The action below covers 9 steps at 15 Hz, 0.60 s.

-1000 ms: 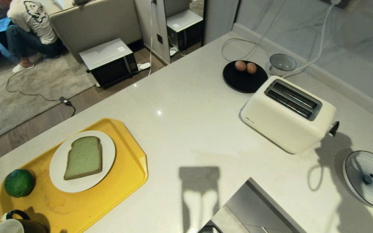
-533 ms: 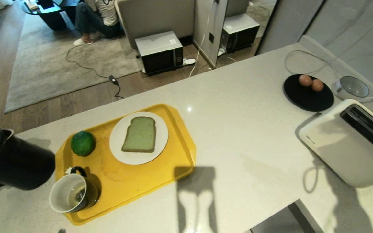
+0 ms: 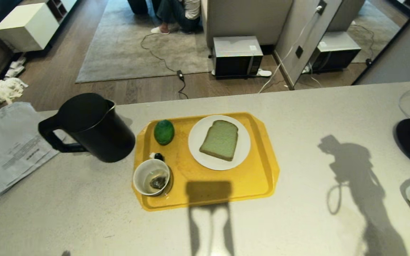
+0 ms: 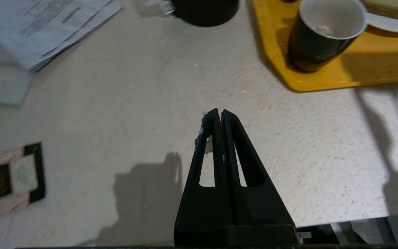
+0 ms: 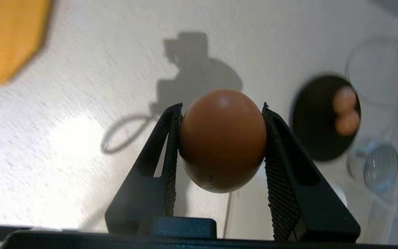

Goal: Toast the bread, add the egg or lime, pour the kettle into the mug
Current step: Put the egg in the bowl

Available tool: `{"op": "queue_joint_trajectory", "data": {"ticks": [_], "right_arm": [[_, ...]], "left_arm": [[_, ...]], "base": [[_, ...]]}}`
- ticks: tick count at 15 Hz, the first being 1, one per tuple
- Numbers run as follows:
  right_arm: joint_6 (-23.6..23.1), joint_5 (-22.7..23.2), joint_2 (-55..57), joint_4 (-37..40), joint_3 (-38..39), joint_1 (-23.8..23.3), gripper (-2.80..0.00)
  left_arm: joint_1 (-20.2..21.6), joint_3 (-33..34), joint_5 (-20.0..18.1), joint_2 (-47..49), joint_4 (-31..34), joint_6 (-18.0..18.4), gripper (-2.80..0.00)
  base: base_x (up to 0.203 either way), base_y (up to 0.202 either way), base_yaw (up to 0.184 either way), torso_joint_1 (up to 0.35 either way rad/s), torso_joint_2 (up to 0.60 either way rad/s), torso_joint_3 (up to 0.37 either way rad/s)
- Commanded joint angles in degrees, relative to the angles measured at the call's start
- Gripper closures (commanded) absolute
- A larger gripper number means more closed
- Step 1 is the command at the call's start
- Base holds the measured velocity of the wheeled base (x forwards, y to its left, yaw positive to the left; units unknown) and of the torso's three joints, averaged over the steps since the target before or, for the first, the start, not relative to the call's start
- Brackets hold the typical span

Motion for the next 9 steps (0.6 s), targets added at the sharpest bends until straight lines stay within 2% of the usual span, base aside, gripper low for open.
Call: {"op": "queue_joint_trajectory", "data": {"ticks": [1, 6, 9], "right_arm": [[-0.2, 0.0, 1.0, 0.0, -0.2, 1.0, 0.0], [-0.2, 0.0, 1.1, 0.1, 0.6, 2.6, 0.0], [-0.3, 0.0, 1.6, 0.3, 0.8, 6.6, 0.0]], "left_arm": [[0.0, 0.0, 0.0, 0.0, 0.0, 0.0, 0.0], [0.0, 0.0, 0.0, 0.0, 0.0, 0.0, 0.0], [0.0, 0.0, 0.0, 0.0, 0.0, 0.0, 0.0]], "base": [[0.002, -0.007, 0.18, 0.001, 0.0, 0.002], [0.0, -0.01, 0.172, 0.0, 0.0, 0.003], [0.001, -0.008, 0.165, 0.004, 0.0, 0.002]]}}
